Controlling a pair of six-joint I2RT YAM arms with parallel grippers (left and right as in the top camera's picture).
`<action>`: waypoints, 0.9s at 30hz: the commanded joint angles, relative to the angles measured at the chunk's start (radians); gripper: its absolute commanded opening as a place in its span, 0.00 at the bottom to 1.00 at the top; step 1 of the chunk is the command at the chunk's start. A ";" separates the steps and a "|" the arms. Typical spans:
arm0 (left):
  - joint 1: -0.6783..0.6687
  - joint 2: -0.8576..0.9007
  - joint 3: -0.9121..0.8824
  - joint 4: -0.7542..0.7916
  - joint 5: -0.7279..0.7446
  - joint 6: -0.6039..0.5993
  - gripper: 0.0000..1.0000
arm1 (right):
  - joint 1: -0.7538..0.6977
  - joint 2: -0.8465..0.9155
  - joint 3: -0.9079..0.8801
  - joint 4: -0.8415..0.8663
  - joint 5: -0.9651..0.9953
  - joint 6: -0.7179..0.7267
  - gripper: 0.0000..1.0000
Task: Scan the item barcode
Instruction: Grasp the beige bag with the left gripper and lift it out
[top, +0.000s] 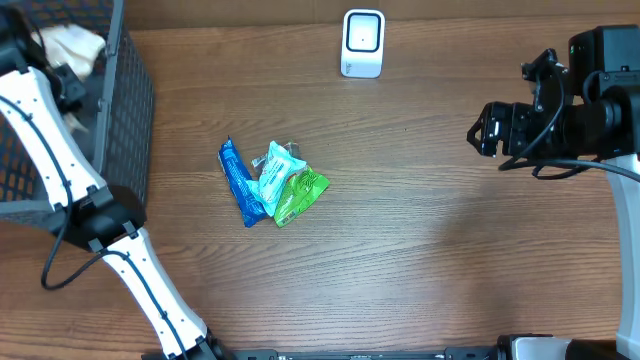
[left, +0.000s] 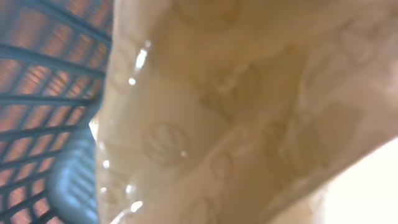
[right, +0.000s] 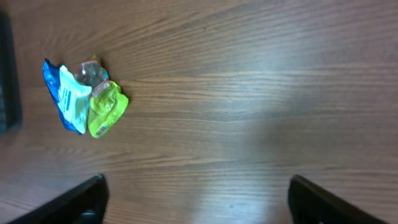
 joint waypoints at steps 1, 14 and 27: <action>0.001 -0.156 0.052 -0.019 0.056 -0.021 0.04 | 0.003 -0.020 0.009 0.014 -0.011 0.001 0.89; -0.093 -0.589 0.032 -0.027 0.300 -0.001 0.04 | 0.002 -0.167 0.098 0.013 -0.014 0.000 0.91; -0.538 -0.813 -0.504 -0.027 0.269 0.024 0.04 | -0.011 -0.275 0.100 -0.050 0.121 0.002 0.95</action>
